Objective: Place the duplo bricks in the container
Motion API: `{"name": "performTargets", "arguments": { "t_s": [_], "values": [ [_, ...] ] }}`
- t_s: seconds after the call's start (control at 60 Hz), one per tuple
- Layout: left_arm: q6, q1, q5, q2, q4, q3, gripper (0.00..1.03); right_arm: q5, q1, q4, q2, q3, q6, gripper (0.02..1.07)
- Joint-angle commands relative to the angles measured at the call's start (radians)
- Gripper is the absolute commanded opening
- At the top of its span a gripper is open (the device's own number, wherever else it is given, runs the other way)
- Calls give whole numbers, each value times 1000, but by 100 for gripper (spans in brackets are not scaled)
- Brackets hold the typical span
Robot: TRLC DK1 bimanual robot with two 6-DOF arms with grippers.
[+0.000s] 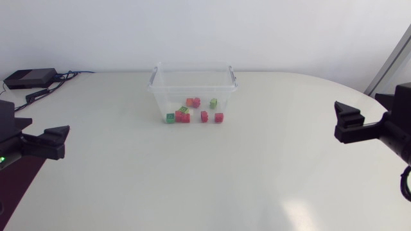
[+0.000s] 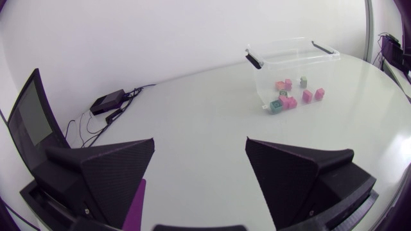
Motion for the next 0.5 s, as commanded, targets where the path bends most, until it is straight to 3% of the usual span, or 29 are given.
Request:
{"name": "performTargets", "arguments": {
  "t_s": [0.0, 0.483],
  "values": [
    [-15, 1, -6, -45, 31, -60, 99, 6, -11, -14, -54, -42, -18, 103],
    [-142, -44, 14, -295, 203, -296, 99, -75, -53, 50, -293, -260, 96, 103]
  ]
}}
